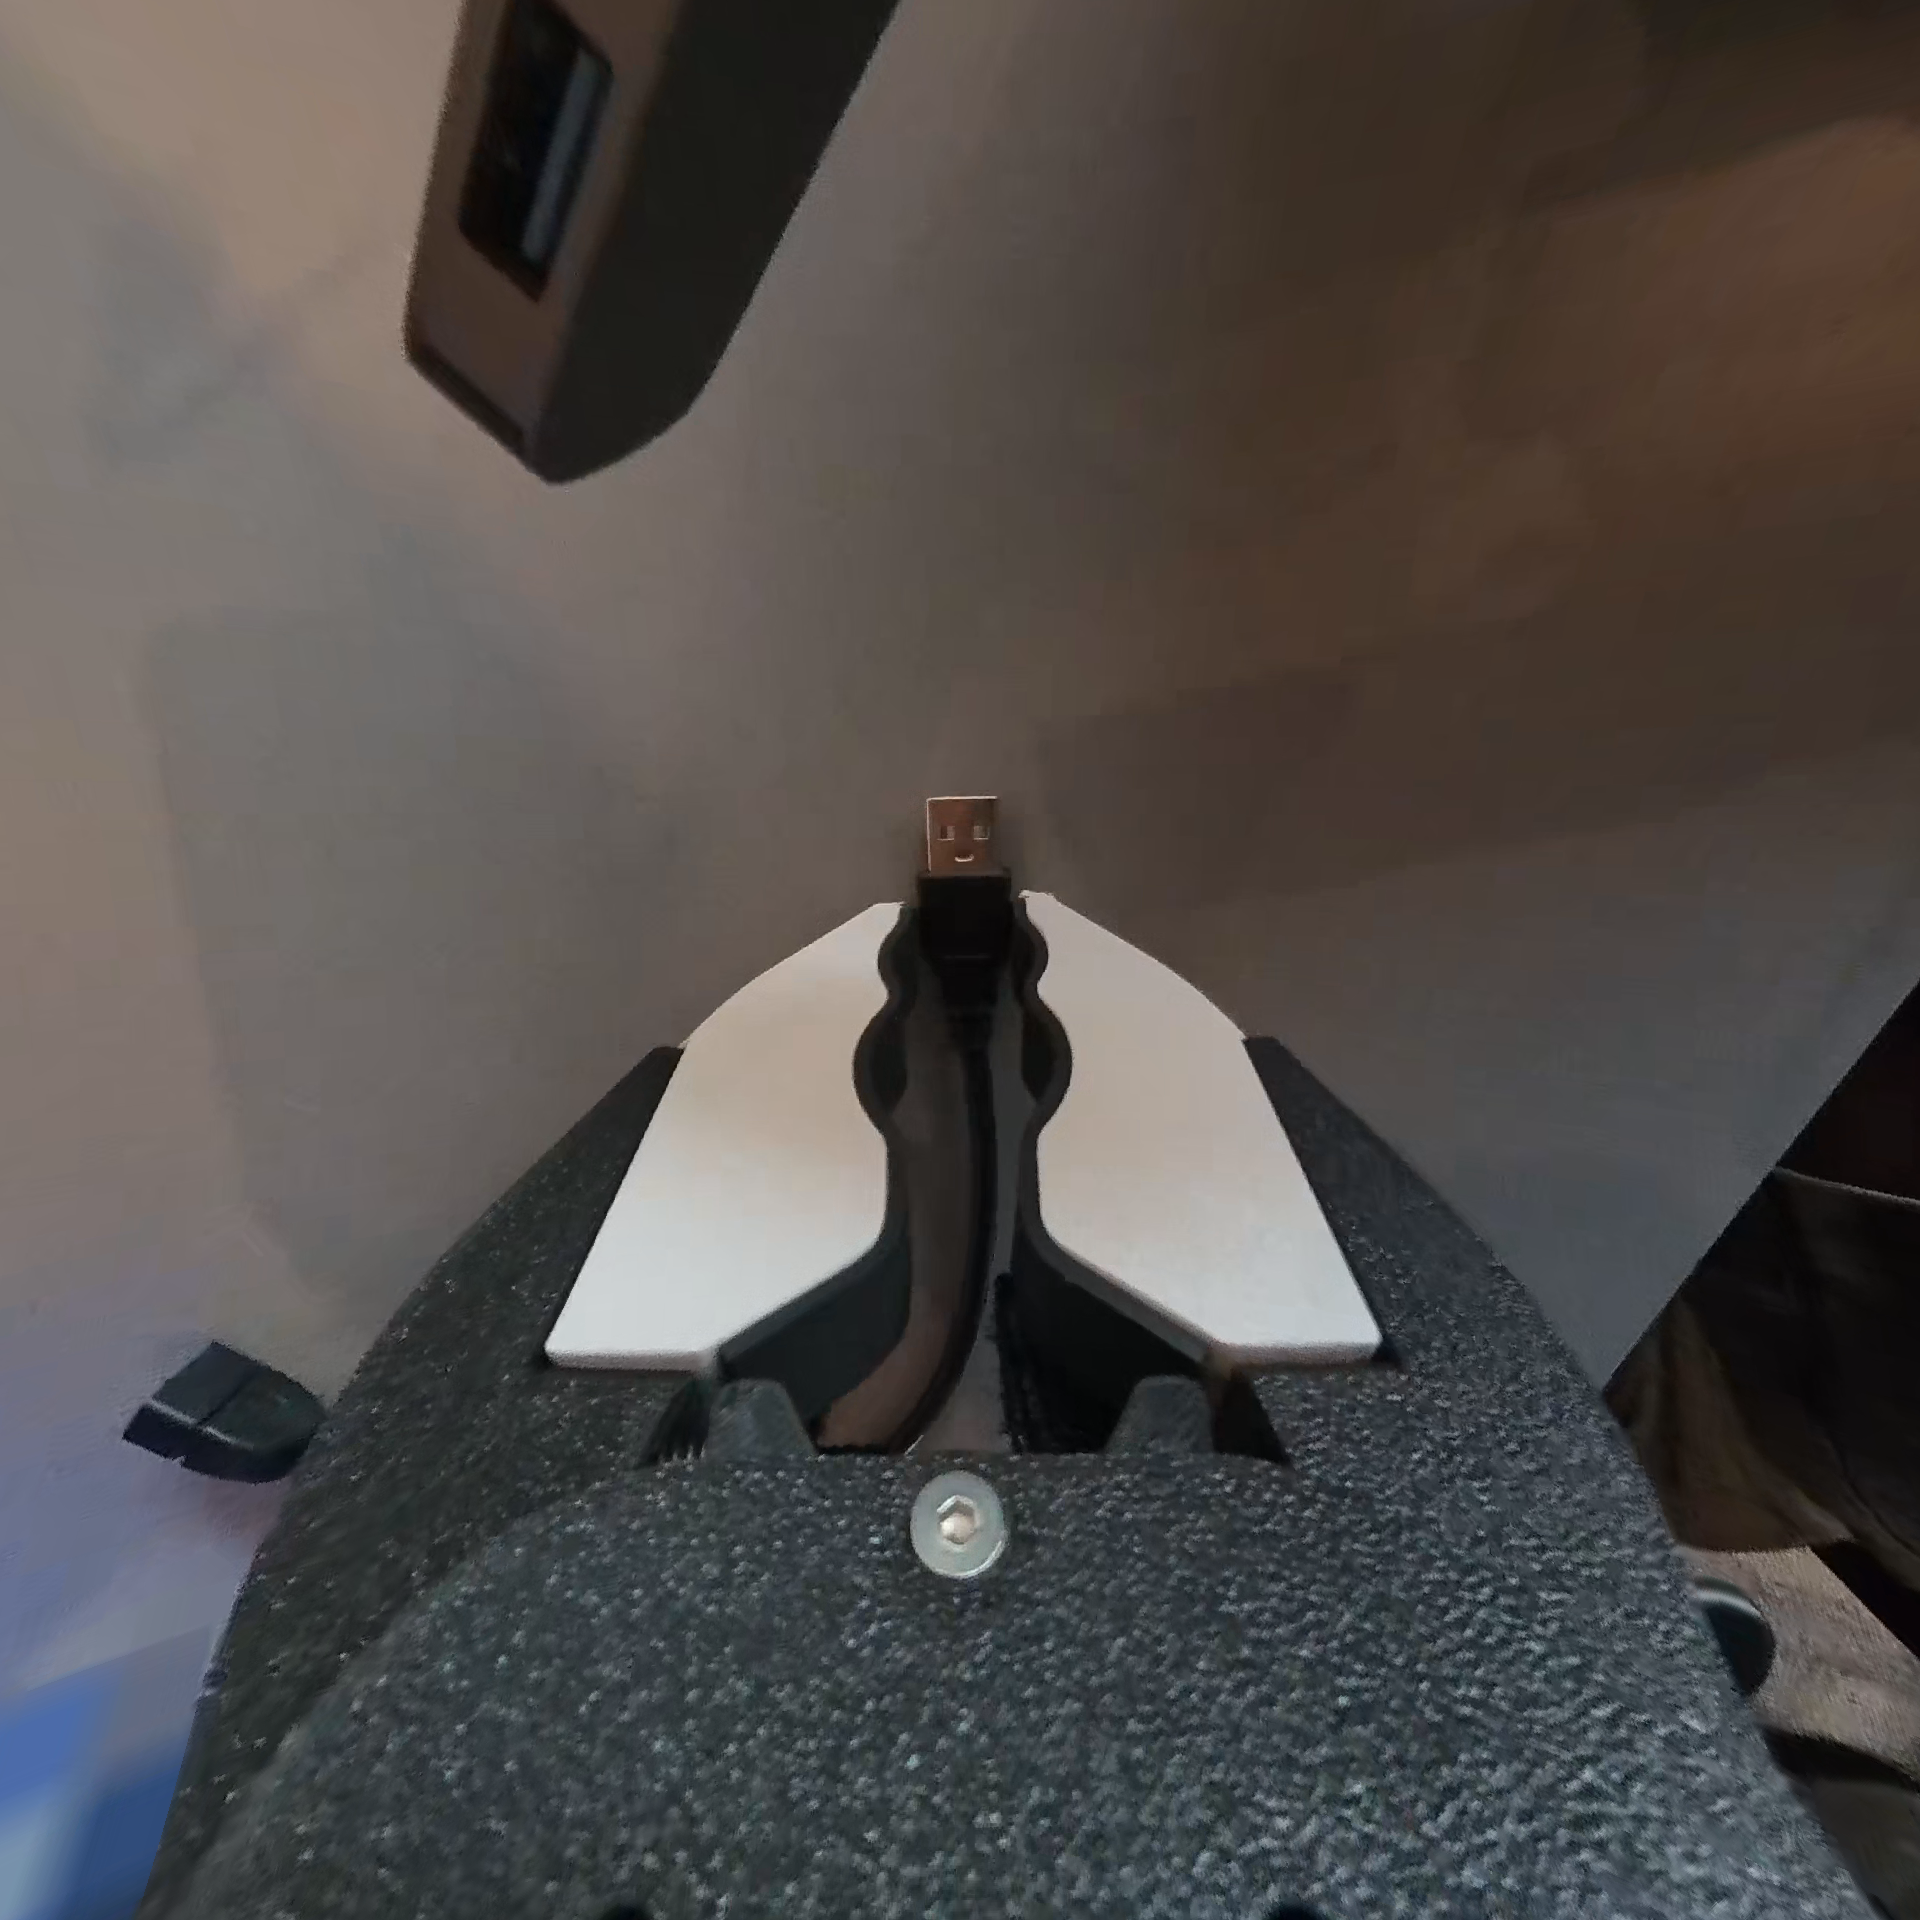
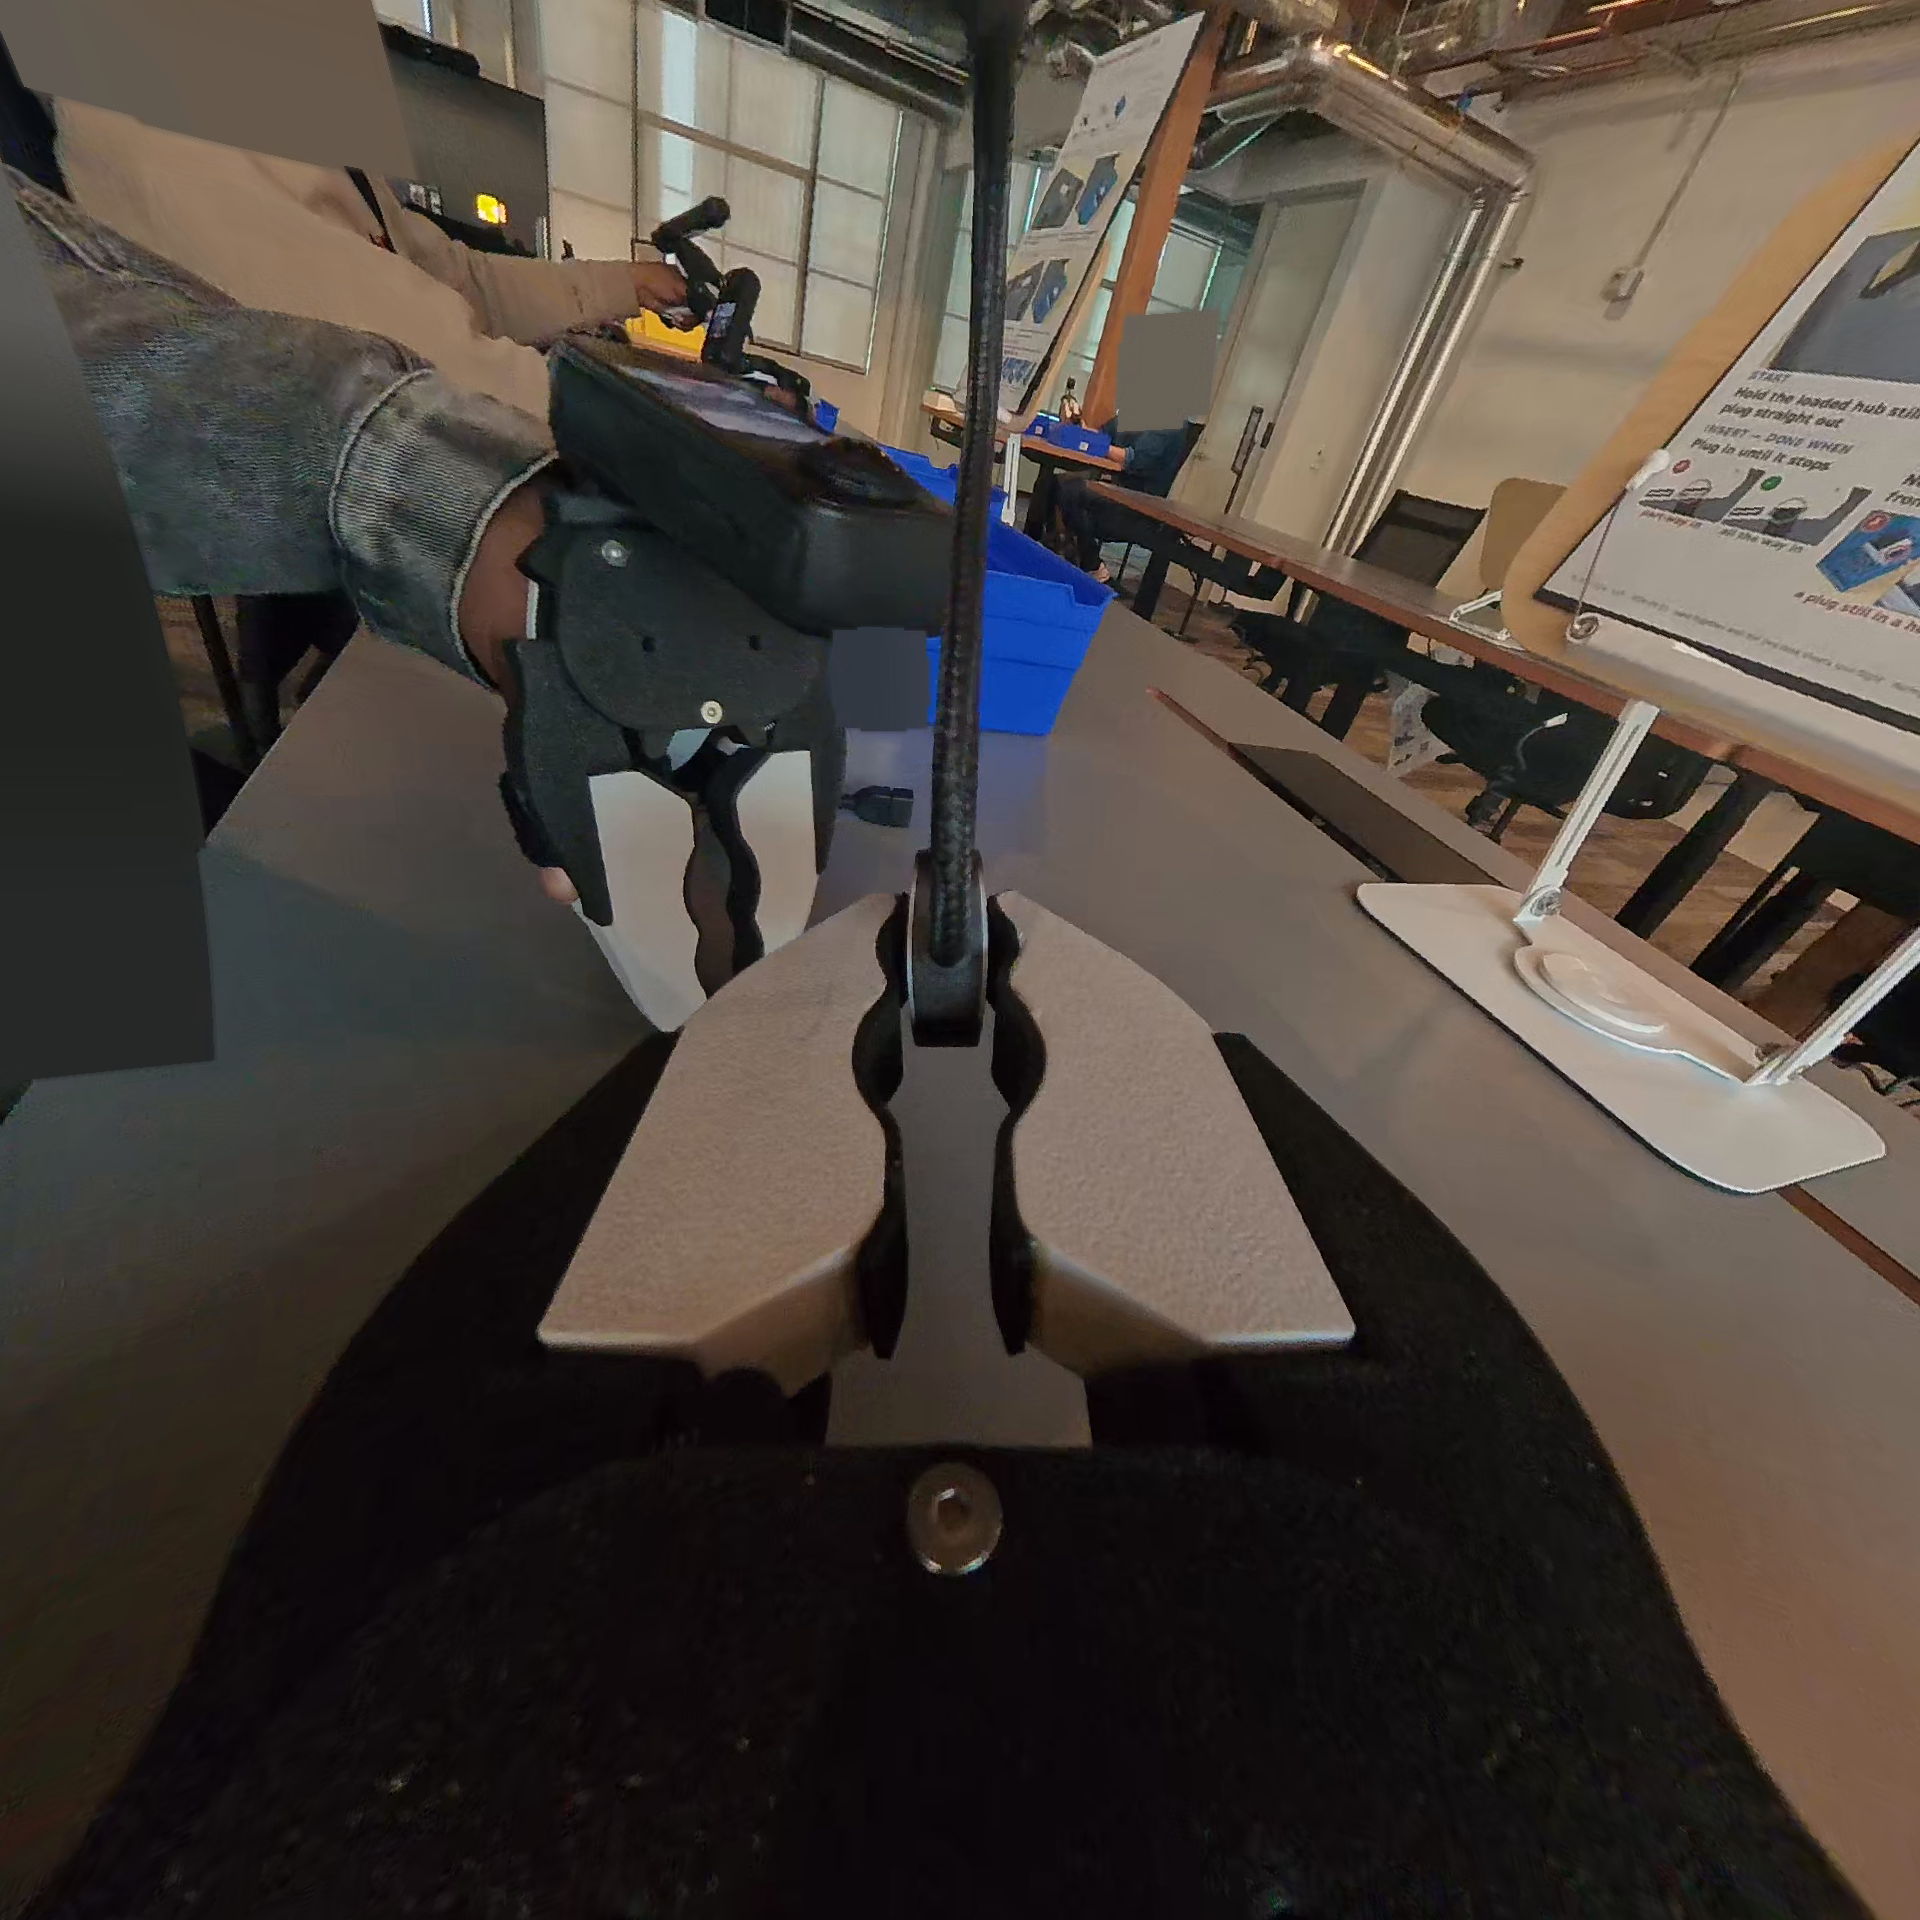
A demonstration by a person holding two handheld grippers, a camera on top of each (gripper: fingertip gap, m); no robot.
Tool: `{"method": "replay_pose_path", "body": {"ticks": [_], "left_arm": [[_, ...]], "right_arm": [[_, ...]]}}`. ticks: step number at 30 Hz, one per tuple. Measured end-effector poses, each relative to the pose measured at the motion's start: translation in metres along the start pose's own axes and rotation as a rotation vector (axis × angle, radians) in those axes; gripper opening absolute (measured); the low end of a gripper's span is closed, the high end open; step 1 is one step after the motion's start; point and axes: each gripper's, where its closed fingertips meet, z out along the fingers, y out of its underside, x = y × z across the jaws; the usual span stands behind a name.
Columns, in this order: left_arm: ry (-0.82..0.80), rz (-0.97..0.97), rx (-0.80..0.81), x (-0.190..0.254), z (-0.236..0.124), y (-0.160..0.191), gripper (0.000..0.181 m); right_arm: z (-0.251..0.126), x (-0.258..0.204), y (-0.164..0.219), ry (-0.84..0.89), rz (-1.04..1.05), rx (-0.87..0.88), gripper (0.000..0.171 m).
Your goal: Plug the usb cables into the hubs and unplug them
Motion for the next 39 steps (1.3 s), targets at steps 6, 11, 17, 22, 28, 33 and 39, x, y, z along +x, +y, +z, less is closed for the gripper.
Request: {"method": "replay_pose_path", "body": {"ticks": [6, 11, 17, 22, 28, 33, 39], "left_arm": [[0.020, 0.042, 0.000, -0.001, 0.000, 0.000, 0.016], [0.028, -0.002, 0.078, -0.004, -0.006, 0.010, 0.016], [0.078, -0.088, 0.242, -0.005, -0.058, 0.012, 0.016], [0.051, -0.083, 0.340, -0.004, -0.115, 0.003, 0.016], [-0.066, 0.002, 0.358, -0.008, -0.148, -0.006, 0.016], [-0.109, 0.031, 0.348, -0.017, -0.145, -0.011, 0.016], [-0.117, 0.088, 0.363, -0.018, -0.140, -0.021, 0.016]], "right_arm": [[-0.001, 0.001, -0.002, 0.005, 0.004, 0.007, 0.012], [-0.003, 0.002, -0.003, 0.005, 0.006, 0.015, 0.012], [0.000, -0.005, -0.015, 0.024, -0.090, 0.048, 0.011], [0.008, -0.020, -0.046, 0.145, -0.455, 0.027, 0.012], [0.017, -0.031, -0.066, 0.291, -0.789, -0.013, 0.011], [0.026, -0.036, -0.067, 0.375, -1.140, -0.157, 0.011], [0.039, -0.047, -0.058, 0.331, -1.297, -0.246, 0.011]]}}
